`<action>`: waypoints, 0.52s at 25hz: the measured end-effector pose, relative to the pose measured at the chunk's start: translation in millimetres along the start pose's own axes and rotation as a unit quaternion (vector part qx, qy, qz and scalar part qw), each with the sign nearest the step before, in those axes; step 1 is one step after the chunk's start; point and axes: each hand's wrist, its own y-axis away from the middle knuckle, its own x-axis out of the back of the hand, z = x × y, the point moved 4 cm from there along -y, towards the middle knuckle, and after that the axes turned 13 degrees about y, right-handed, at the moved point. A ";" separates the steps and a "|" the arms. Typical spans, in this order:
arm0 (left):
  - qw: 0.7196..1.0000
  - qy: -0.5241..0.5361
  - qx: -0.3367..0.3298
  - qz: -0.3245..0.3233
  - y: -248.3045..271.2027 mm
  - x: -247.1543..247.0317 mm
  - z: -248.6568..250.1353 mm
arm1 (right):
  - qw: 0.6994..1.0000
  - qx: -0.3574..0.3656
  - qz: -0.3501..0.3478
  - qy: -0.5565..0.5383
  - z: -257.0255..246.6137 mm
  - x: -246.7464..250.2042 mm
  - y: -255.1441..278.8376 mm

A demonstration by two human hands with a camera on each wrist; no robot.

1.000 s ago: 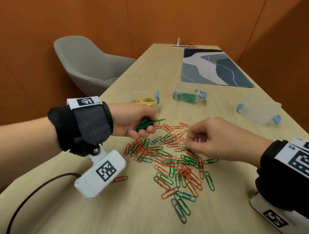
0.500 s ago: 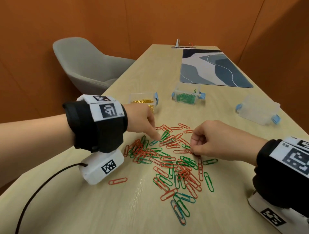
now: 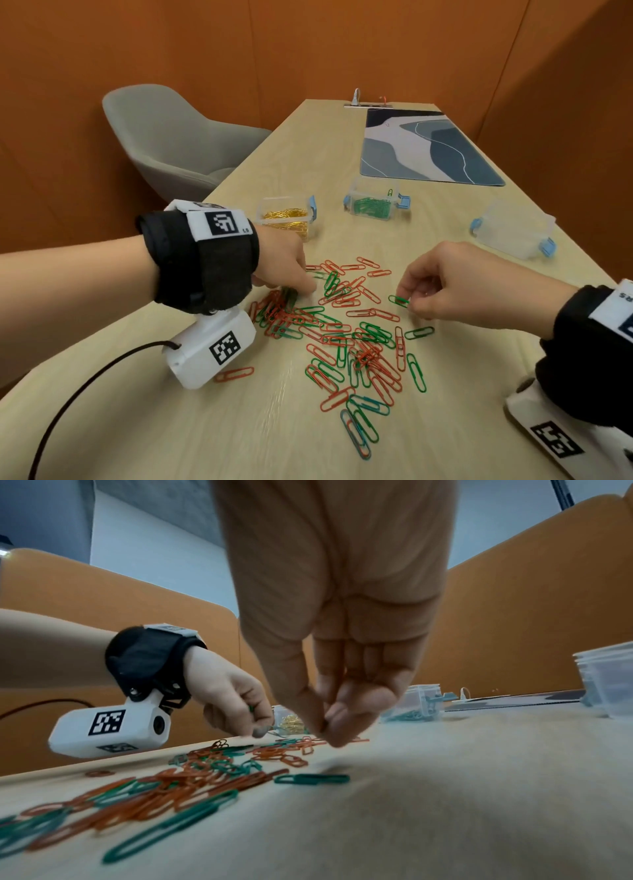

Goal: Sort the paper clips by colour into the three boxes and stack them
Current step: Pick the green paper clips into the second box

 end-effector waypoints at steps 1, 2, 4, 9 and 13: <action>0.997 0.079 0.007 -0.020 1.2 -0.3 -1.1 | 1.000 -0.005 -0.007 0.005 2.3 -0.2 3.1; 0.982 0.186 0.018 -0.042 2.6 -0.4 -2.4 | 1.000 -0.006 -0.017 0.013 3.4 -1.3 5.6; 0.935 0.343 0.018 -0.087 6.6 -2.4 -2.6 | 0.999 -0.004 -0.043 0.027 2.5 -5.8 10.1; 0.877 0.445 -0.040 -0.174 13.7 -18.4 11.5 | 0.997 -0.016 -0.055 0.050 2.7 -6.8 10.9; 0.907 0.366 -0.070 -0.195 16.0 -31.6 29.2 | 0.993 -0.021 -0.089 0.069 0.8 -10.1 14.5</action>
